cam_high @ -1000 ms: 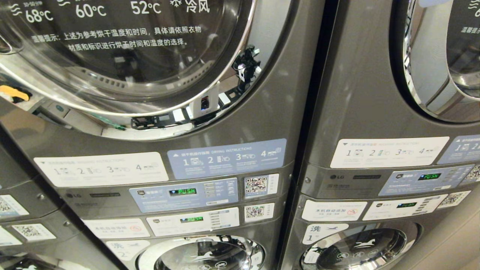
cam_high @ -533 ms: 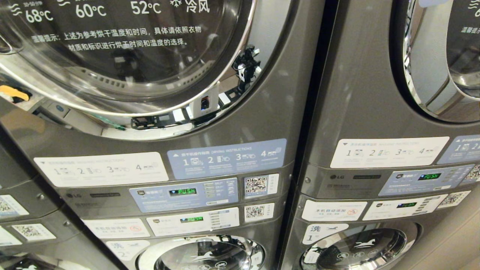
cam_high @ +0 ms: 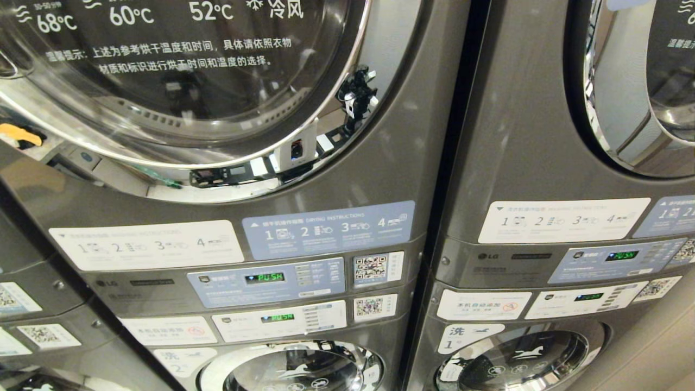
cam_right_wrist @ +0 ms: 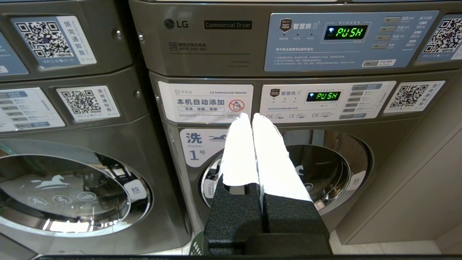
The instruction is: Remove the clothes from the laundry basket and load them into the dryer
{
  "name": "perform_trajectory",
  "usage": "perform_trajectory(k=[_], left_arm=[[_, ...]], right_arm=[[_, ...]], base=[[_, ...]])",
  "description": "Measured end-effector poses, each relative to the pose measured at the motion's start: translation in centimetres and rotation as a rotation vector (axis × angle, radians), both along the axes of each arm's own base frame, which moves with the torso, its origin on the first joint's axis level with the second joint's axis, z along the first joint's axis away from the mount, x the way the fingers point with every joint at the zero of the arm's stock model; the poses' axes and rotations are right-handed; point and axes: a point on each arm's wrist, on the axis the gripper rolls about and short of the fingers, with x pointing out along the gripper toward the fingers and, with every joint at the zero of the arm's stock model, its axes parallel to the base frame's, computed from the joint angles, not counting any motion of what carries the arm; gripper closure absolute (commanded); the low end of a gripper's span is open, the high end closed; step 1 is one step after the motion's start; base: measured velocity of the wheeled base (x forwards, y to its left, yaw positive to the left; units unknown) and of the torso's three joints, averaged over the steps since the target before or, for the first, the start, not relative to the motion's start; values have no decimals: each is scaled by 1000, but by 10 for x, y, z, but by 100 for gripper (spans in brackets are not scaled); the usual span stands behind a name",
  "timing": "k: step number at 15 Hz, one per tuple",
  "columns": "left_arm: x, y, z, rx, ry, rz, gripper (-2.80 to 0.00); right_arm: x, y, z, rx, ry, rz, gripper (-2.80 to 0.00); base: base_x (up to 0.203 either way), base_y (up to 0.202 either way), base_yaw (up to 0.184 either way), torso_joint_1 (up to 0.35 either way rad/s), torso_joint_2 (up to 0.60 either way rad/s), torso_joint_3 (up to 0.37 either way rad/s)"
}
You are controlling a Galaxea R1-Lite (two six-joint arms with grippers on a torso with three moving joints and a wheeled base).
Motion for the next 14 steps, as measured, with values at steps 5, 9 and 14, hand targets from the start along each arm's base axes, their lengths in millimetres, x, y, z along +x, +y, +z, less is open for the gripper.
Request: perform_trajectory(k=[5, 9, 14], left_arm=[[0, 0, 0, 0, 0, 0, 0], [0, 0, 0, 0, 0, 0, 0], [0, 0, 0, 0, 0, 0, 0]], right_arm=[[0, 0, 0, 0, 0, 0, 0], [0, 0, 0, 0, 0, 0, 0], [0, 0, 0, 0, 0, 0, 0]], base=[[0, 0, 0, 0, 0, 0], [0, 0, 0, 0, 0, 0], [0, 0, 0, 0, 0, 0]])
